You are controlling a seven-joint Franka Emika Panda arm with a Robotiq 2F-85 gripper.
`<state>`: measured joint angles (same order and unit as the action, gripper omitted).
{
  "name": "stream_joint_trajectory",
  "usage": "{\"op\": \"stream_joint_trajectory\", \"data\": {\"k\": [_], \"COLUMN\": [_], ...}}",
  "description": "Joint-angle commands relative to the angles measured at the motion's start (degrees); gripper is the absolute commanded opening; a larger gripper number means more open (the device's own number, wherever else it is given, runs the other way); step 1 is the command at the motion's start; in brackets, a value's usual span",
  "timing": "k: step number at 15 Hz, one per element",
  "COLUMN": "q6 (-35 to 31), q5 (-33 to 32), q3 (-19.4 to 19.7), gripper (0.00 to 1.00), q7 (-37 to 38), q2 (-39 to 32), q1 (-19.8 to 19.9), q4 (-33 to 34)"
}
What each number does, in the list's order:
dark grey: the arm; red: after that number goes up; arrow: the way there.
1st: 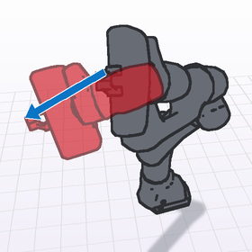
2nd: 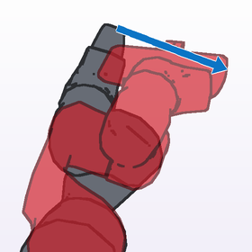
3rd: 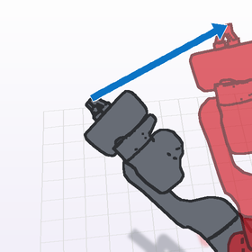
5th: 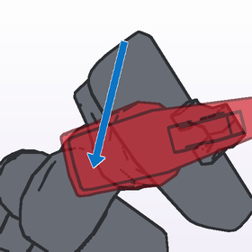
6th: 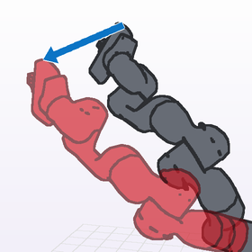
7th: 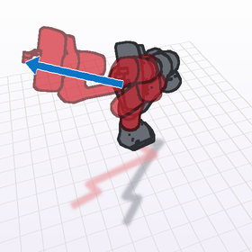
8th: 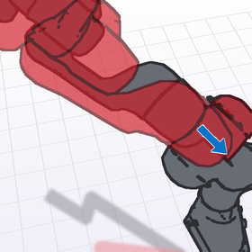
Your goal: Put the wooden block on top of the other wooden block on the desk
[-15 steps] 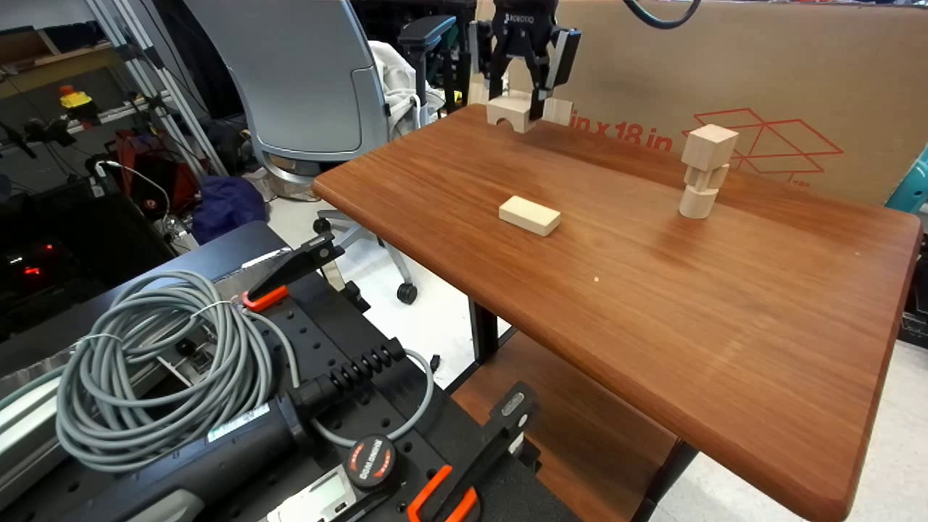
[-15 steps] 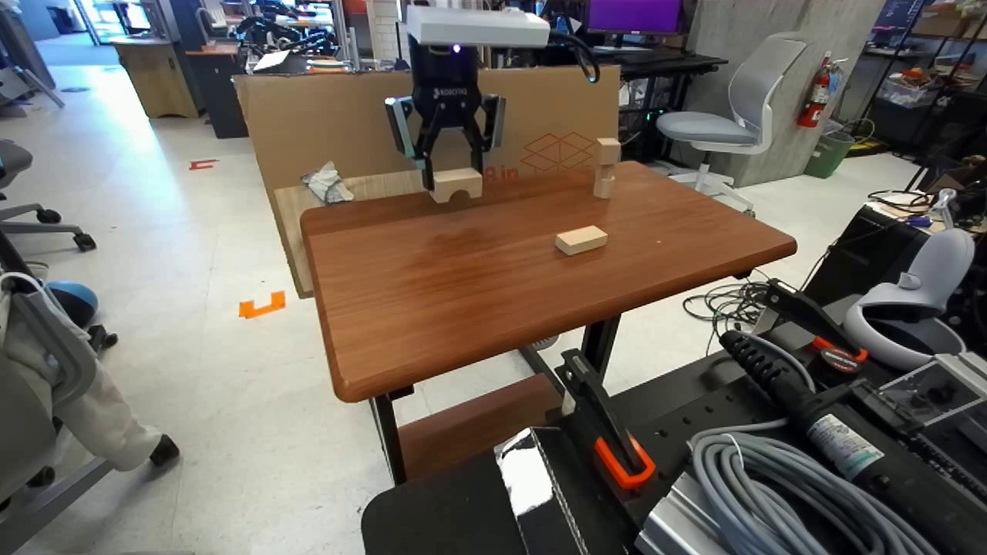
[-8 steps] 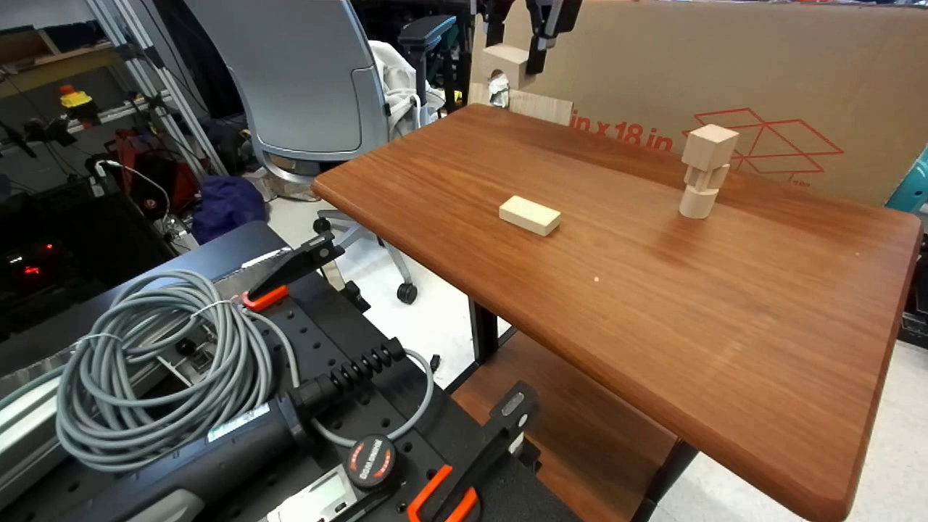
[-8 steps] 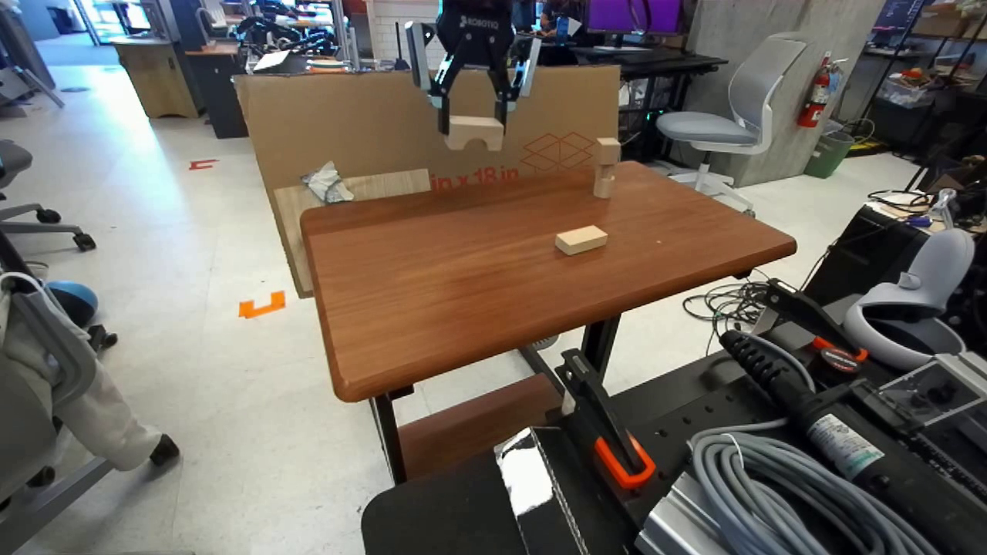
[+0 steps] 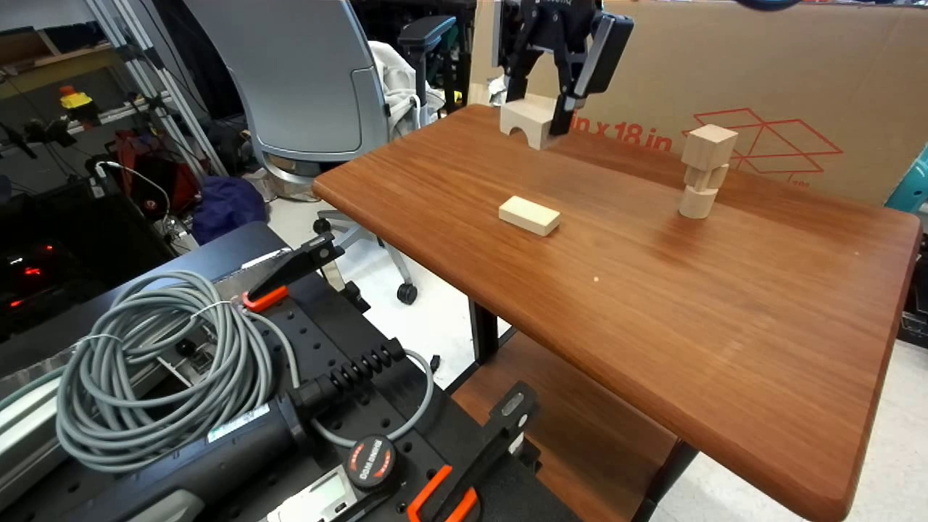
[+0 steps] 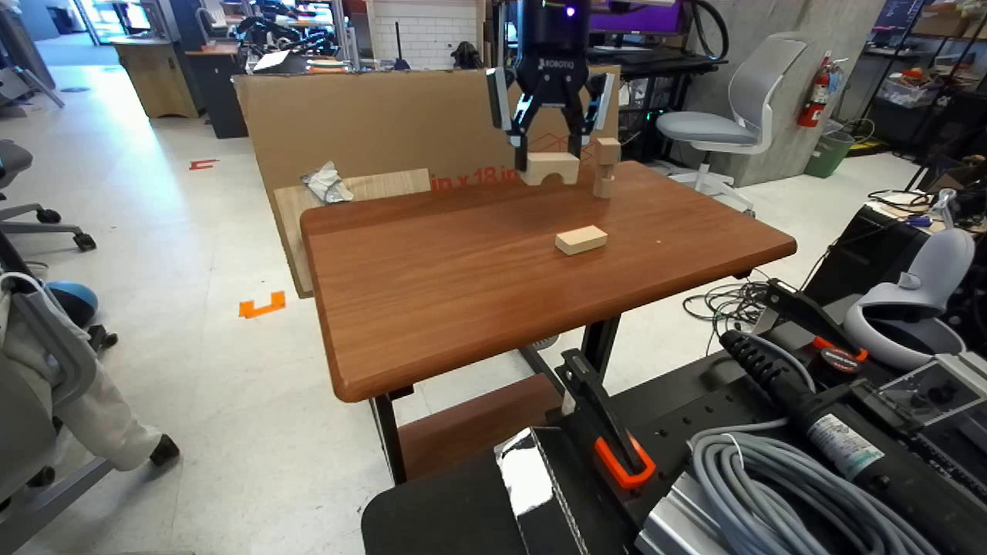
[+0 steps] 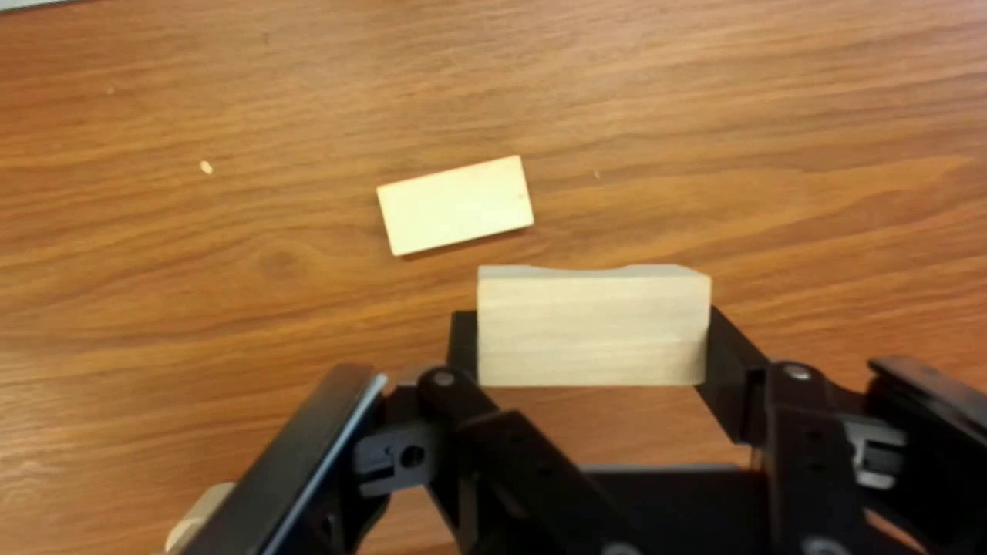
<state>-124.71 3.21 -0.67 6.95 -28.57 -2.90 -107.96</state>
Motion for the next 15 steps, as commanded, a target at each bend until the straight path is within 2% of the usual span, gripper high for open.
{"op": "stream_joint_trajectory", "data": {"k": [1,7,15], "q6": [-1.8,-4.2,-8.2], "q5": [-4.3,-9.8,-10.1], "q3": [1.3,1.4,0.9], "gripper": [0.42,0.42,0.42], "q7": [-0.2,0.3,-3.4], "q2": [0.9,1.2,0.6], "q1": [-0.9,-1.7,-1.0], "q4": [-3.3,-7.2,-8.7]}}
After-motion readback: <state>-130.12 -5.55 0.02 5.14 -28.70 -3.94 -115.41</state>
